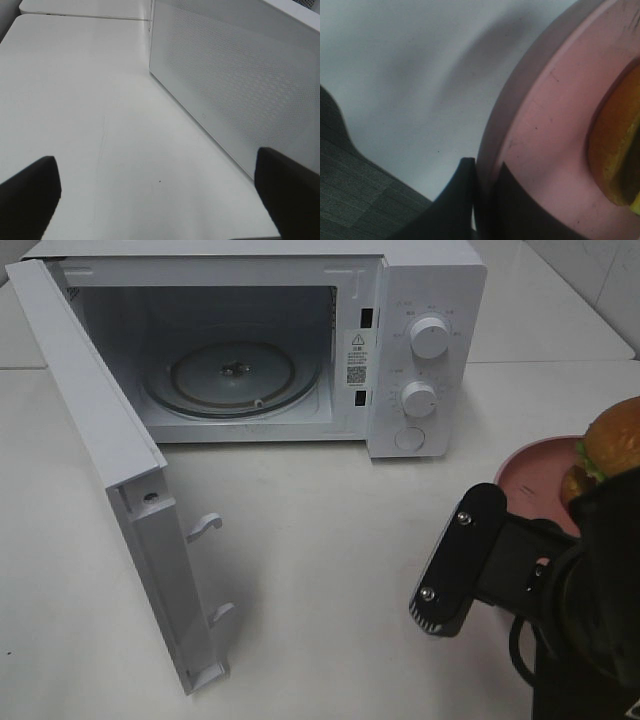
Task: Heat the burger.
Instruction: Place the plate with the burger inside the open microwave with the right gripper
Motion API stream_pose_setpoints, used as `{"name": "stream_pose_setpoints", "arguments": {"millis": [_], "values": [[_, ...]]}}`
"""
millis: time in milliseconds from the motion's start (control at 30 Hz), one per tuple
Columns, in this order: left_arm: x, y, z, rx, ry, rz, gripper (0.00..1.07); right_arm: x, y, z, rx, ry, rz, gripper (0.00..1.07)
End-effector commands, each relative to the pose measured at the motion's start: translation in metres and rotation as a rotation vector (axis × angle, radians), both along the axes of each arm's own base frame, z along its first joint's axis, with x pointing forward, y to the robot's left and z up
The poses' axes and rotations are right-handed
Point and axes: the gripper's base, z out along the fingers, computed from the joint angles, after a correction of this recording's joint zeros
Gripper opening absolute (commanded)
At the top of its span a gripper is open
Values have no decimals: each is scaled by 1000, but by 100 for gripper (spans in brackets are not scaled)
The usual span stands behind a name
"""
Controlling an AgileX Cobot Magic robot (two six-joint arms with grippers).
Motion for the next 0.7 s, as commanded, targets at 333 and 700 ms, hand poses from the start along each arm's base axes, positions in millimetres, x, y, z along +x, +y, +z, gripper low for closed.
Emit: {"name": "stream_pose_setpoints", "arguments": {"millis": [333, 700], "values": [[-3, 0, -1, 1, -29, -4, 98, -14, 9, 6, -120, -34, 263, 0], [-3, 0, -1, 1, -29, -4, 98, -9, 23, 5, -163, -22, 598, 0]]}}
